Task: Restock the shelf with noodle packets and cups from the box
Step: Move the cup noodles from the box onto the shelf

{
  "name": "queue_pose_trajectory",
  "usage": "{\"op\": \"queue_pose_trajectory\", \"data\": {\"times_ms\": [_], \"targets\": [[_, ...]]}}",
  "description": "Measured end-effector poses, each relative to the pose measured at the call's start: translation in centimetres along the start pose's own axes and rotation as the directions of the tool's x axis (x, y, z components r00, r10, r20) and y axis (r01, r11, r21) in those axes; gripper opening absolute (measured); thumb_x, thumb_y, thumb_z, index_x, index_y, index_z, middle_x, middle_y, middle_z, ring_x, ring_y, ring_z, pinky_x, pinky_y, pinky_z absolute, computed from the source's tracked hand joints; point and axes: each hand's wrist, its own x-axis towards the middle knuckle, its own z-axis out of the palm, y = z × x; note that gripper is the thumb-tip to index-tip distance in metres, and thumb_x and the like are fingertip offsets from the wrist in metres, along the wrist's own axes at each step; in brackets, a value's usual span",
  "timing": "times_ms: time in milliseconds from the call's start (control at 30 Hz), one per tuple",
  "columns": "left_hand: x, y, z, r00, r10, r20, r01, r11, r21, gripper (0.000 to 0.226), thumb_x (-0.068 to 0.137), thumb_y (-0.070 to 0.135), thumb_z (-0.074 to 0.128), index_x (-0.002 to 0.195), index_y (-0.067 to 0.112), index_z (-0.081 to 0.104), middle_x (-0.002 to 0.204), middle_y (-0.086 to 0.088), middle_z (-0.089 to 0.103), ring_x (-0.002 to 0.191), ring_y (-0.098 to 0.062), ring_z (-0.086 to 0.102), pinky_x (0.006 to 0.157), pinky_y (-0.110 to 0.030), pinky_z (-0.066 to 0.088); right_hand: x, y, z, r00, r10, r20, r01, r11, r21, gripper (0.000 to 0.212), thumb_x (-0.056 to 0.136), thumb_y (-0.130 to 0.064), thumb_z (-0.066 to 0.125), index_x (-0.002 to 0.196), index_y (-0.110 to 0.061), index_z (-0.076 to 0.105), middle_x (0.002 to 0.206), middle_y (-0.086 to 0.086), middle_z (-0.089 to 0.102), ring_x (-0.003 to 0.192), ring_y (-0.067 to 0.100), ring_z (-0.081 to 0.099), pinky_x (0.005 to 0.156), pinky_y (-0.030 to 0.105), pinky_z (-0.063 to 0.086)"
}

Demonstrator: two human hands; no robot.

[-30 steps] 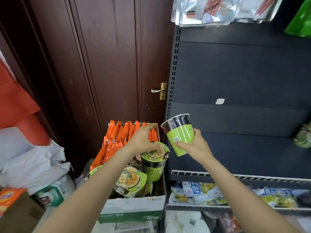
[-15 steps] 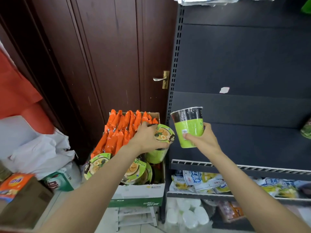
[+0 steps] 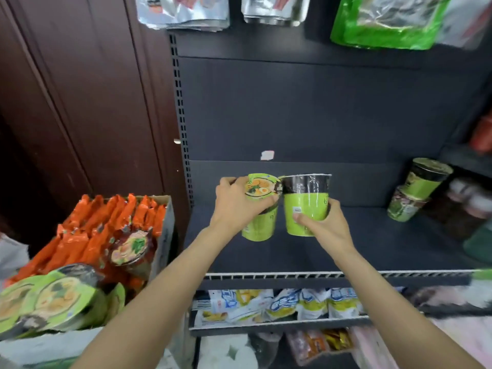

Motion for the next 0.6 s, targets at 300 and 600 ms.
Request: {"op": "queue_pose_trajectory", "data": {"times_ms": [300, 600], "targets": [[1.8, 12.7, 16.2, 0.994, 0.069, 0.081, -0.065, 0.997, -0.046, 0.078, 0.073, 0.056, 0.069, 0.138, 0.019, 0.044, 0.144, -0.006, 0.034, 0.136, -0.021, 0.028, 0.106, -0.028, 0.029, 7.9, 9.2, -16.3, 0.992, 0.07, -0.105, -0.079, 0.994, -0.079, 0.087, 0.051, -0.044, 0.084, 0.122, -0.016, 0.044, 0.115, 0.002, 0.057, 0.104, 0.019, 0.058, 0.087, 0.037, 0.051], [8.0, 19.1, 27.9, 0.971, 0.122, 0.207, -0.126, 0.992, 0.007, 0.078, 0.072, 0.054, 0.072, 0.136, 0.016, 0.047, 0.142, -0.003, 0.034, 0.133, -0.022, 0.031, 0.104, -0.026, 0.03, 16.3, 17.5, -24.9, 0.966, 0.08, -0.247, -0.112, 0.987, -0.117, 0.086, 0.055, -0.03, 0.089, 0.125, -0.009, 0.044, 0.119, 0.009, 0.055, 0.11, 0.025, 0.055, 0.091, 0.04, 0.049]]}}
